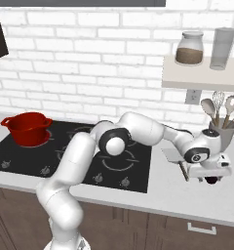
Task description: Put the lemon and eggplant in the pot. Retrieve the spatula and lightly stir the vegetables in the pot.
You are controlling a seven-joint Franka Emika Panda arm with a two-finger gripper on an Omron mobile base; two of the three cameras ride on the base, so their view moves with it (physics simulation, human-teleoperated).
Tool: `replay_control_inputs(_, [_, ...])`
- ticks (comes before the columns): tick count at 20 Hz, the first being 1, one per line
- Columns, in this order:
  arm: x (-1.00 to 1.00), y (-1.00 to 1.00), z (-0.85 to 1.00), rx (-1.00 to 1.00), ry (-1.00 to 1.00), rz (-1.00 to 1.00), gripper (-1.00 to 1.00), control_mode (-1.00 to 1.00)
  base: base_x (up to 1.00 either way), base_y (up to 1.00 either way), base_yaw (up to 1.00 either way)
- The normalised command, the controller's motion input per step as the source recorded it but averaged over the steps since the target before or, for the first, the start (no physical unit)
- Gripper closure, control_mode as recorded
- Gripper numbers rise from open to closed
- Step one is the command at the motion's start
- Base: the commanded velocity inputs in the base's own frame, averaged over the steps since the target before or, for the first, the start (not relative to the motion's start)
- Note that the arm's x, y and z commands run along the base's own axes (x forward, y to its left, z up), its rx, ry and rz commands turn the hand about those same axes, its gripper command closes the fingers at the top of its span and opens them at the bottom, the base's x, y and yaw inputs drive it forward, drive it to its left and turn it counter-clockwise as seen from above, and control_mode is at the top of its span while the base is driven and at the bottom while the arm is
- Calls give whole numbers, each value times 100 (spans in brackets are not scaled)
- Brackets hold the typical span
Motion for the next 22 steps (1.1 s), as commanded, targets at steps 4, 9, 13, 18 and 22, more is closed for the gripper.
replay_control_inputs(4, [-19,0,5,2,-2,4,100,-100,0,0,0])
replay_control_inputs(9, [-55,14,41,3,-16,0,100,-100,0,0,0])
replay_control_inputs(13, [-59,73,65,0,-23,0,100,-100,0,0,0])
replay_control_inputs(18, [-30,100,53,0,-9,0,100,-100,0,0,0])
replay_control_inputs(22, [-8,100,47,0,0,0,100,-100,0,0,0])
